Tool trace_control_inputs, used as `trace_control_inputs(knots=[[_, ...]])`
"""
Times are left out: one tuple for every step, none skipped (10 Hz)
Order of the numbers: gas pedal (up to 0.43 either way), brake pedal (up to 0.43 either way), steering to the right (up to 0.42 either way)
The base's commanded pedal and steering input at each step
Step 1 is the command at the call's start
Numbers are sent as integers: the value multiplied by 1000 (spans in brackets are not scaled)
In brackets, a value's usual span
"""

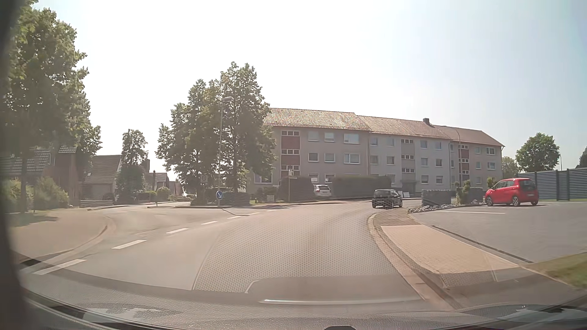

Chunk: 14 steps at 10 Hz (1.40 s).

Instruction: Follow the waypoints while adhering to traffic rules and regulations

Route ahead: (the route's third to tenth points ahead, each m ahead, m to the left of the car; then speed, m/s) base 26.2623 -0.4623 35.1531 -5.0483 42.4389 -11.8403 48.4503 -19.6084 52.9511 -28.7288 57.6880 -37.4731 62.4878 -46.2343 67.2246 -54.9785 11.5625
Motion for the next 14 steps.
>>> trace_control_inputs(knots=[[138, 0, 18], [138, 0, 18], [138, 0, 20], [138, 0, 21], [138, 0, 23], [138, 0, 27], [130, 0, 32], [130, 0, 41], [118, 0, 49], [118, 0, 57], [118, 0, 67], [130, 0, 74], [130, 0, 80], [130, 0, 87]])
